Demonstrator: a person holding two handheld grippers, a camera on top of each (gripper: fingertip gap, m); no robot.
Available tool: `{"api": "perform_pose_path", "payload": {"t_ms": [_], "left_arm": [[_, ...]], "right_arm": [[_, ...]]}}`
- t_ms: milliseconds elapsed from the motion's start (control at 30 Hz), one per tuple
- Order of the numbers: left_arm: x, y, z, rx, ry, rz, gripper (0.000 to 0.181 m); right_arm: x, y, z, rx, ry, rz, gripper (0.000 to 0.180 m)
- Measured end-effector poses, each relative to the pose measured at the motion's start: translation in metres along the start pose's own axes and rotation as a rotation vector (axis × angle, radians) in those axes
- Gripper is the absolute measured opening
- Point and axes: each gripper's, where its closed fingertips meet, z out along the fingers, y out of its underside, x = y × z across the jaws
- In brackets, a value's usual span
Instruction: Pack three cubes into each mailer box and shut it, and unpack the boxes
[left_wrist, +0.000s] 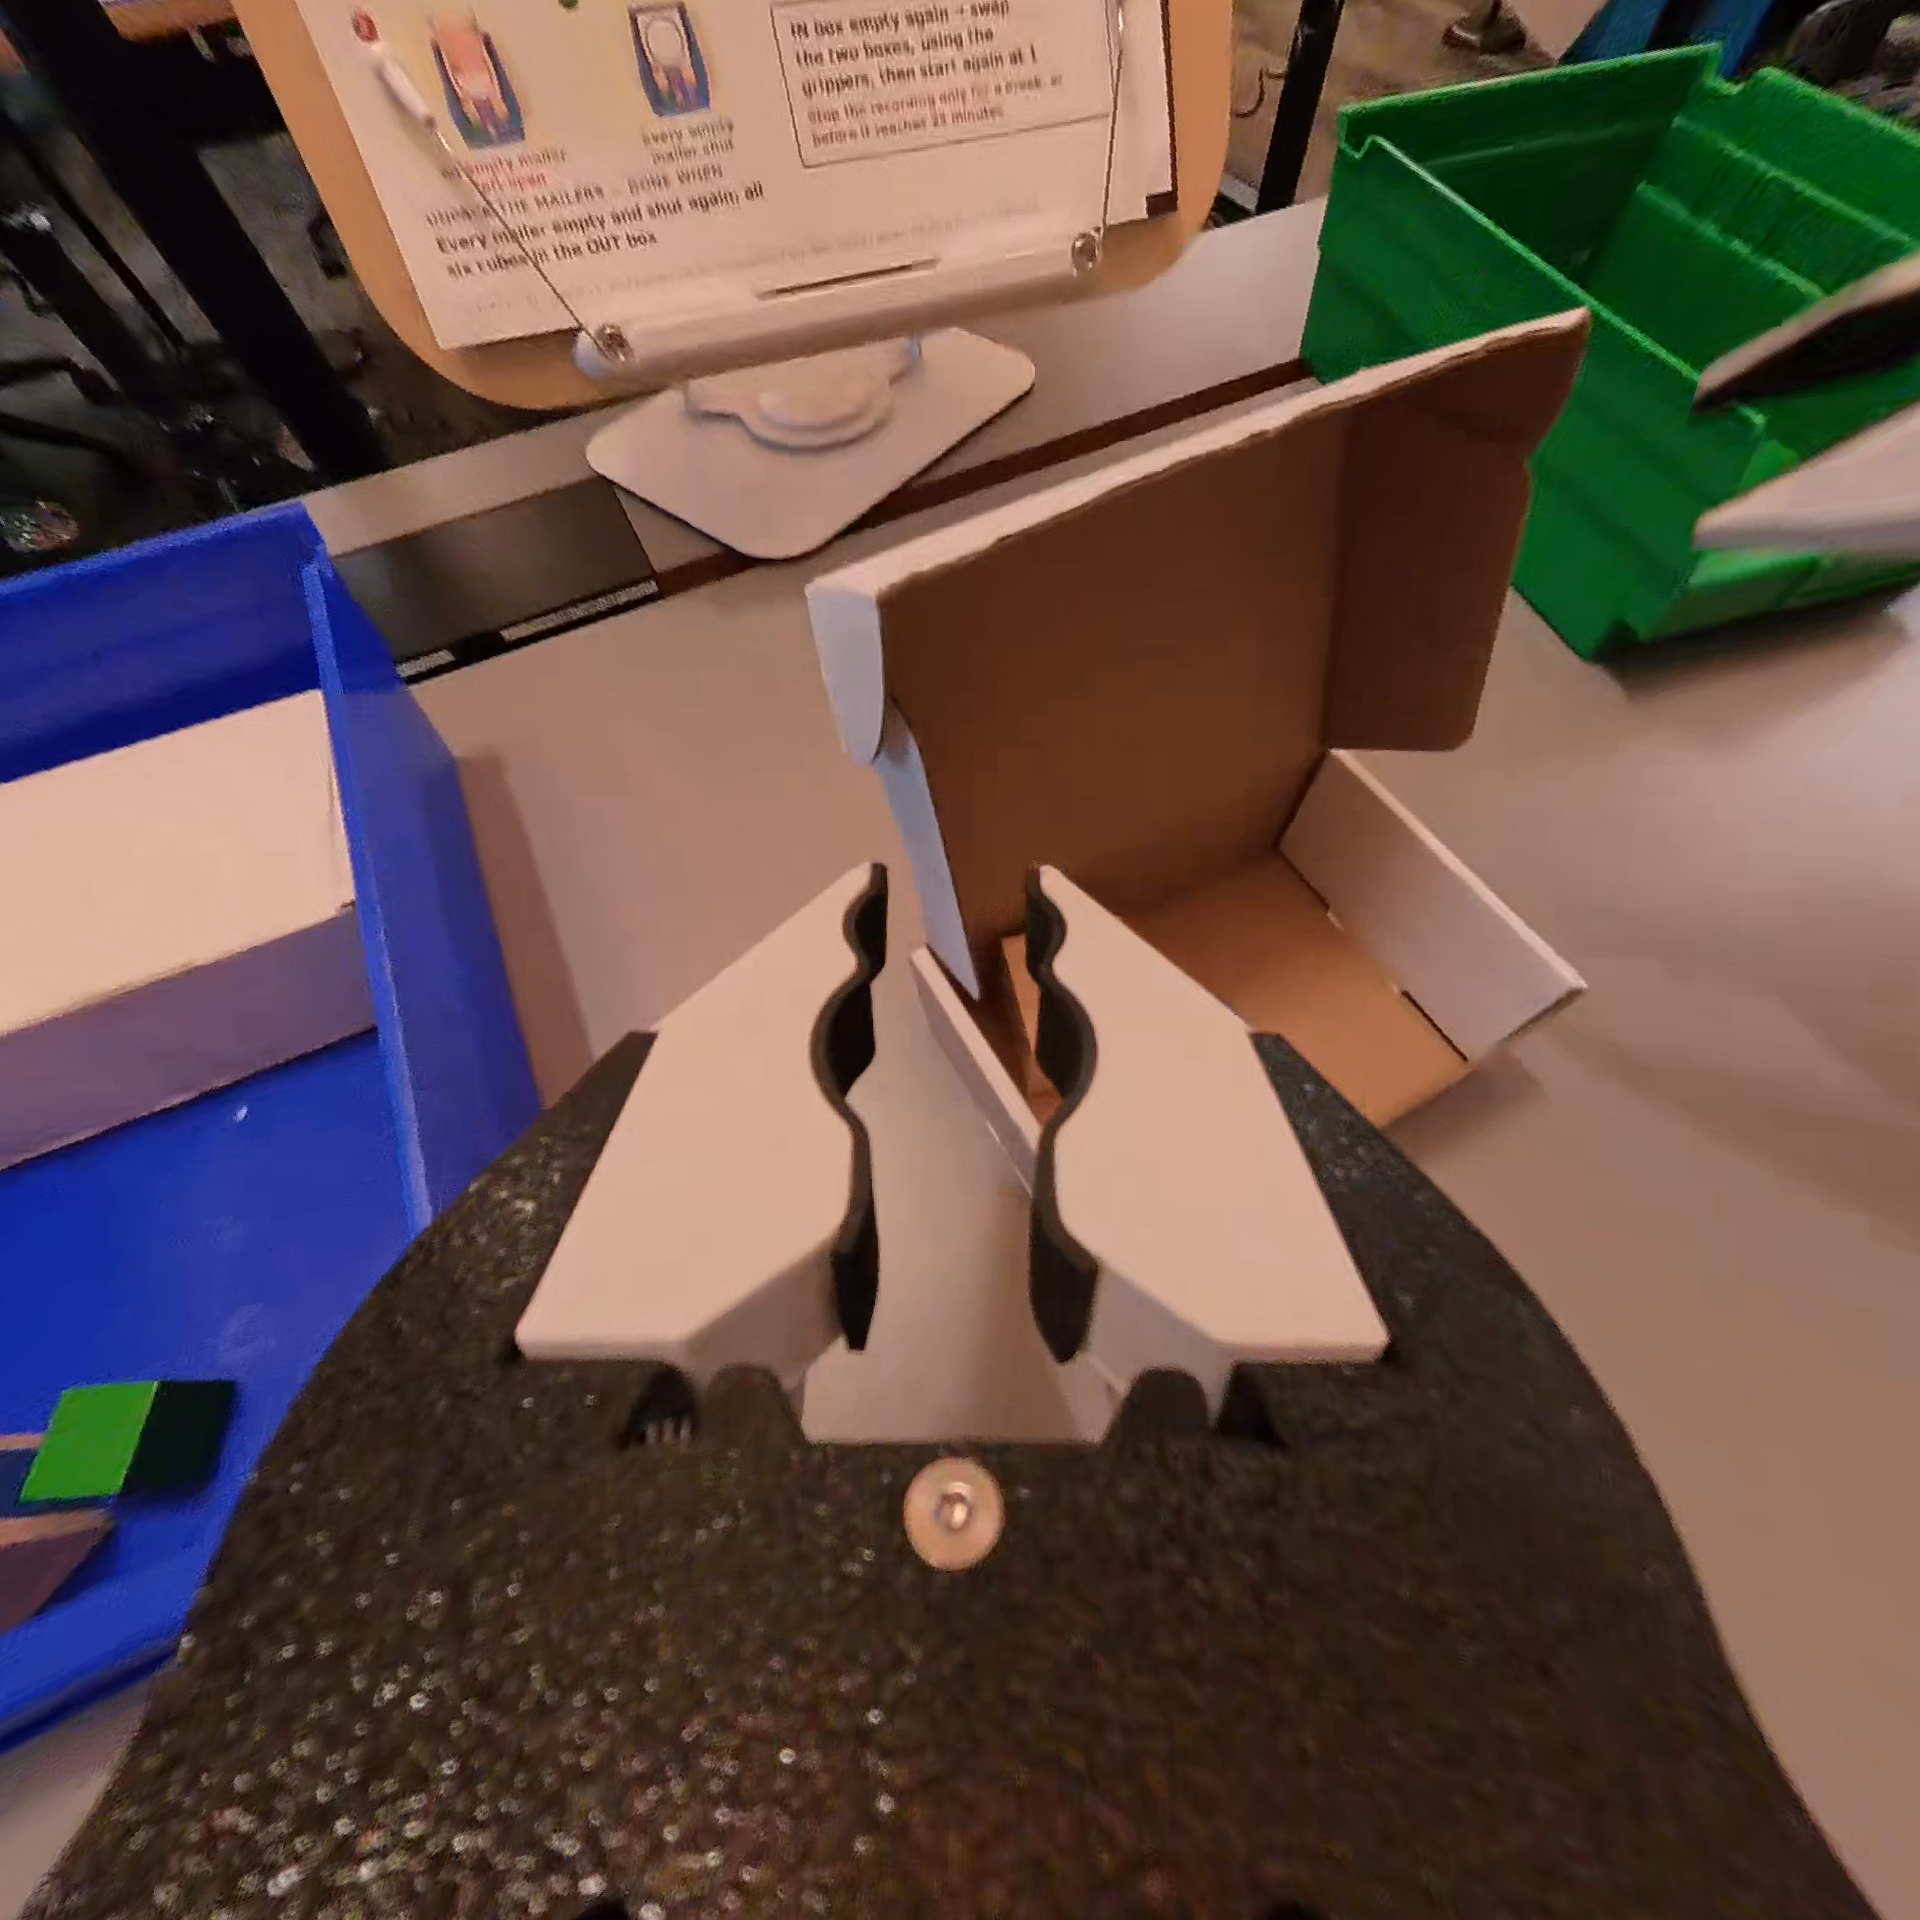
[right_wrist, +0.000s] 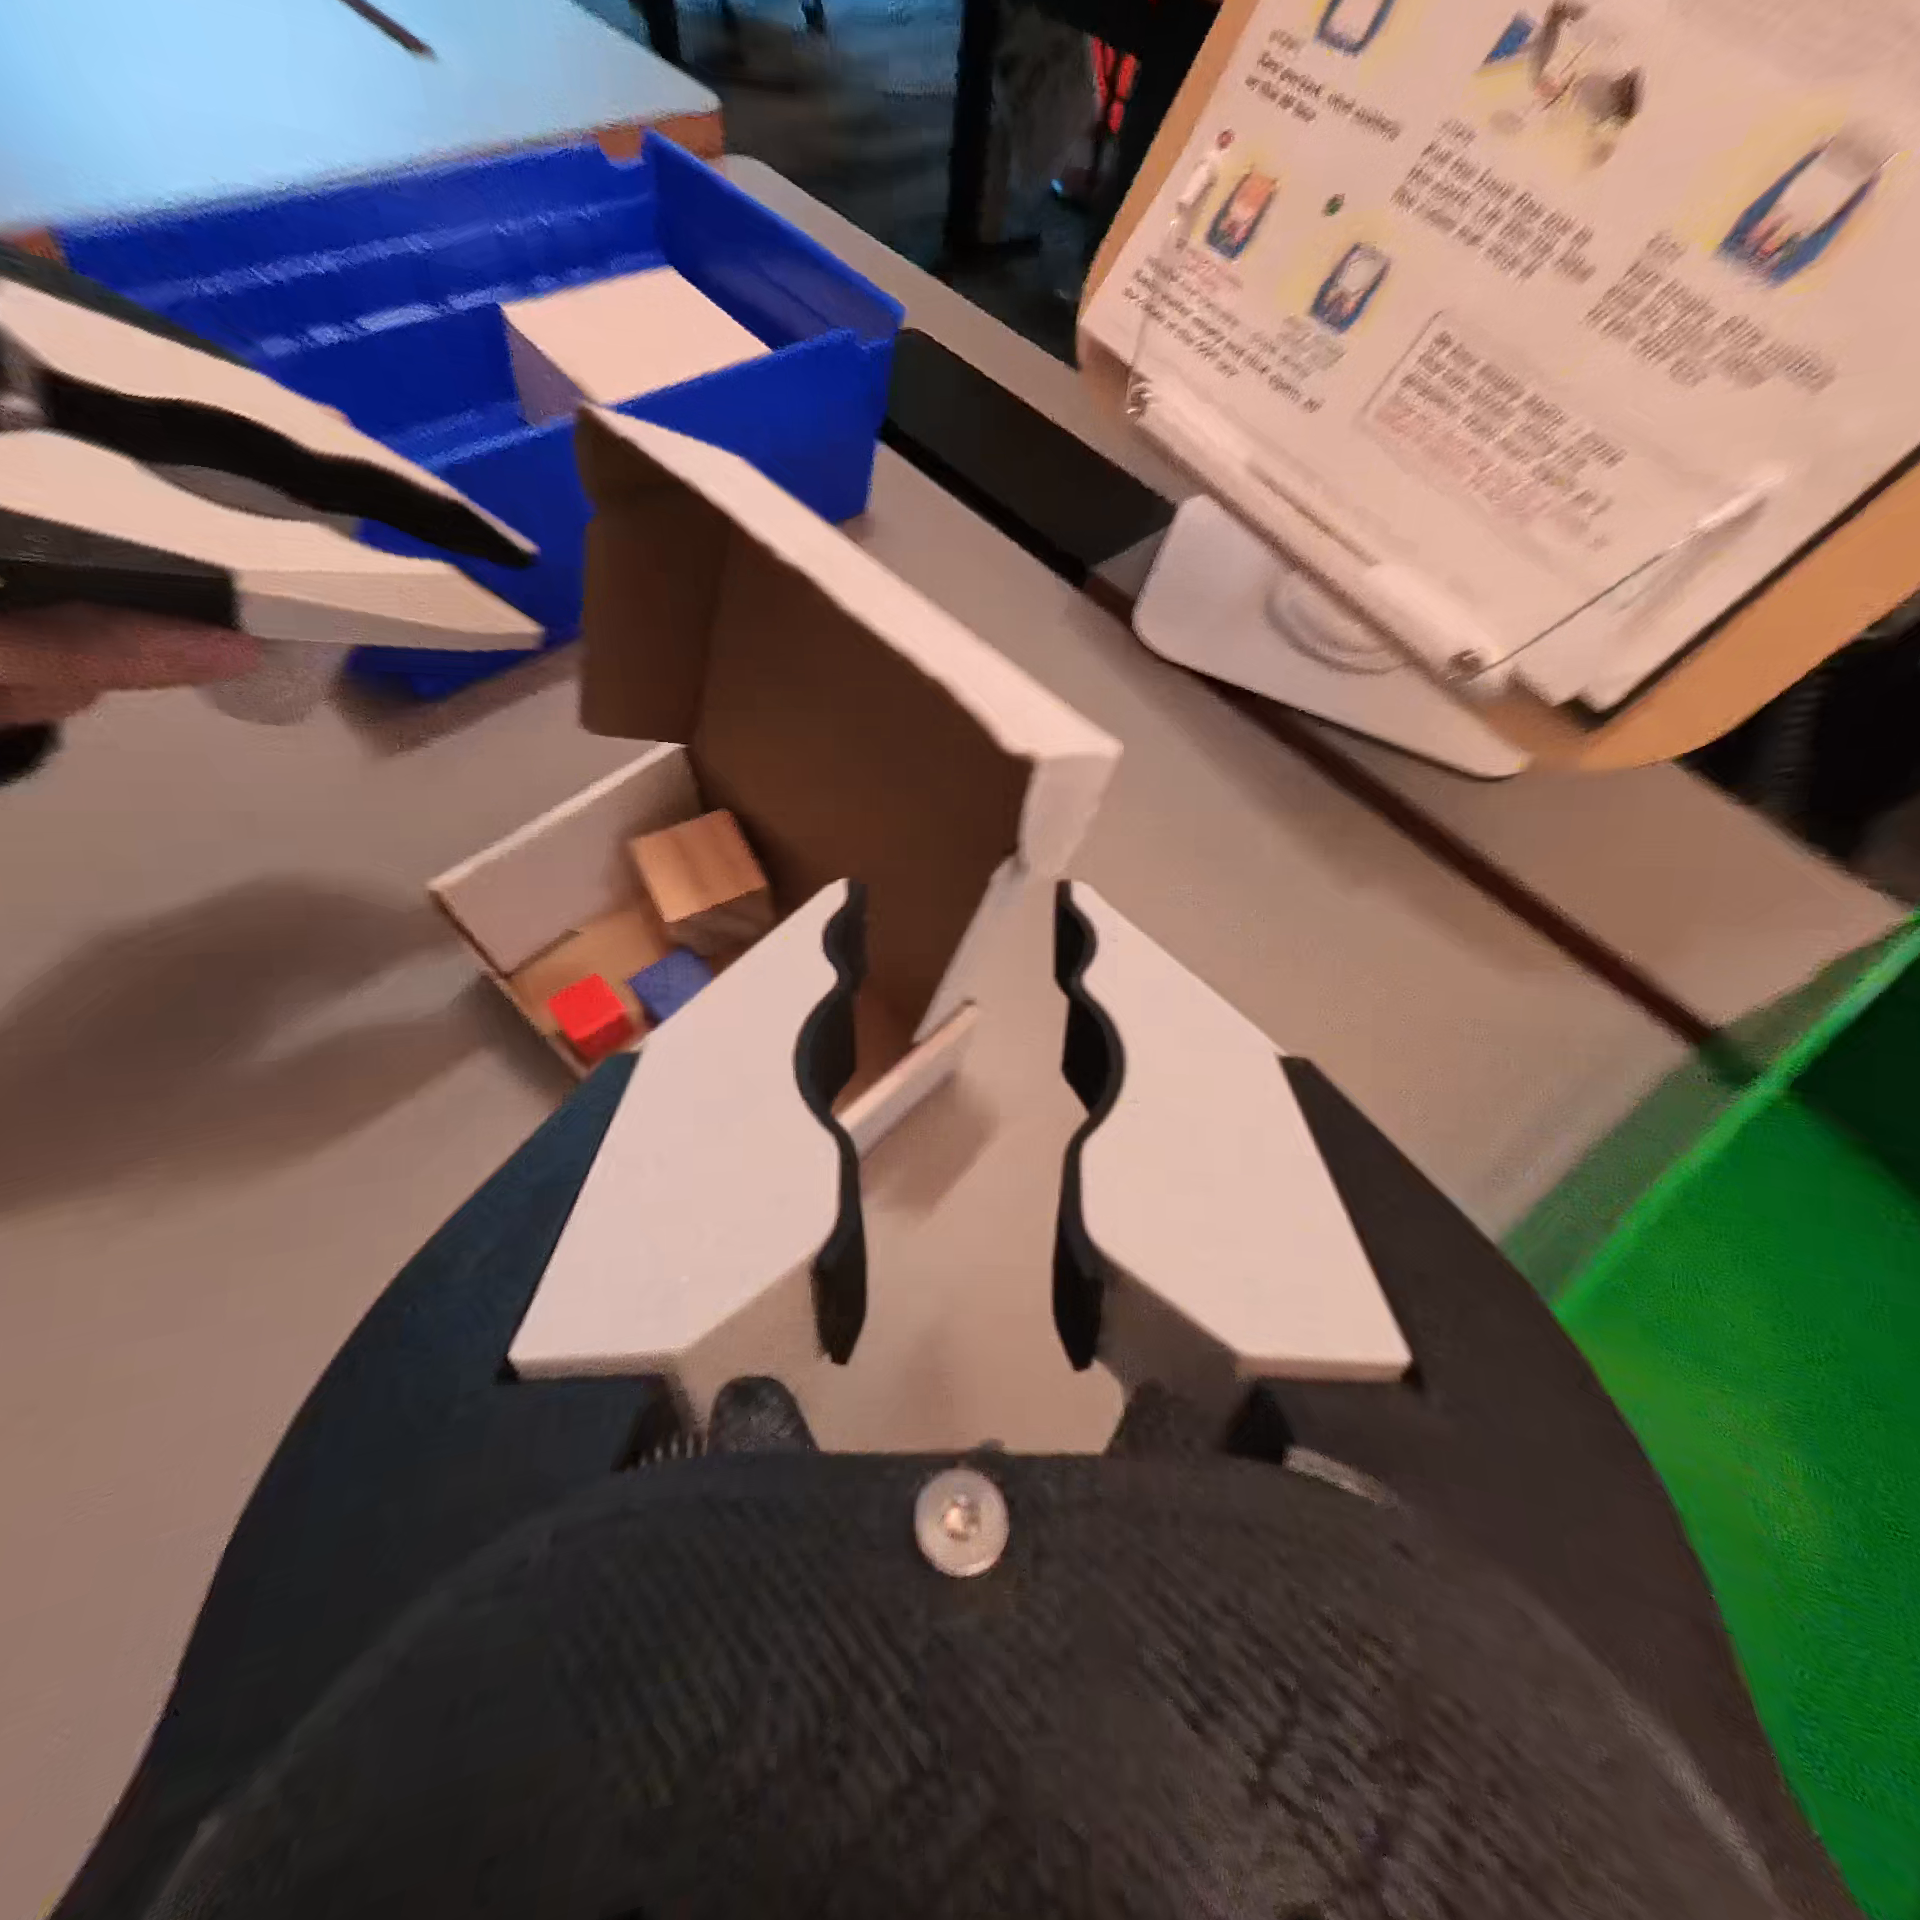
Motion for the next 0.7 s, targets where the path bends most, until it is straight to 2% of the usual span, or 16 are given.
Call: {"api": "perform_pose_path", "payload": {"t_ms": [33,100,200,333,433,600,700], "left_arm": [[-0.001,-0.002,0.003,0.007,-0.013,0.007,0.019],[-0.005,-0.006,0.009,0.018,-0.06,0.034,0.012],[-0.007,-0.006,0.019,0.026,-0.101,0.054,0.003],[-0.006,-0.003,0.026,0.025,-0.119,0.049,0.006],[-0.008,-0.004,0.024,0.033,-0.139,0.044,0.009],[-0.011,-0.014,0.022,0.08,-0.173,0.055,0.004],[-0.012,-0.016,0.025,0.085,-0.186,0.064,0.002]], "right_arm": [[-0.007,0.006,0.005,0.027,-0.018,0.033,0.028],[-0.014,0.021,0.019,0.053,-0.024,0.078,0.017],[-0.012,0.027,0.037,0.116,0.047,0.077,0.016],[0.008,0.022,0.045,0.18,0.221,0.092,0.019],[0.021,0.023,0.04,0.179,0.317,0.086,0.029],[0.024,0.011,0.035,0.23,0.305,0.122,0.025],[0.028,0.009,0.044,0.201,0.301,0.101,0.015]]}}
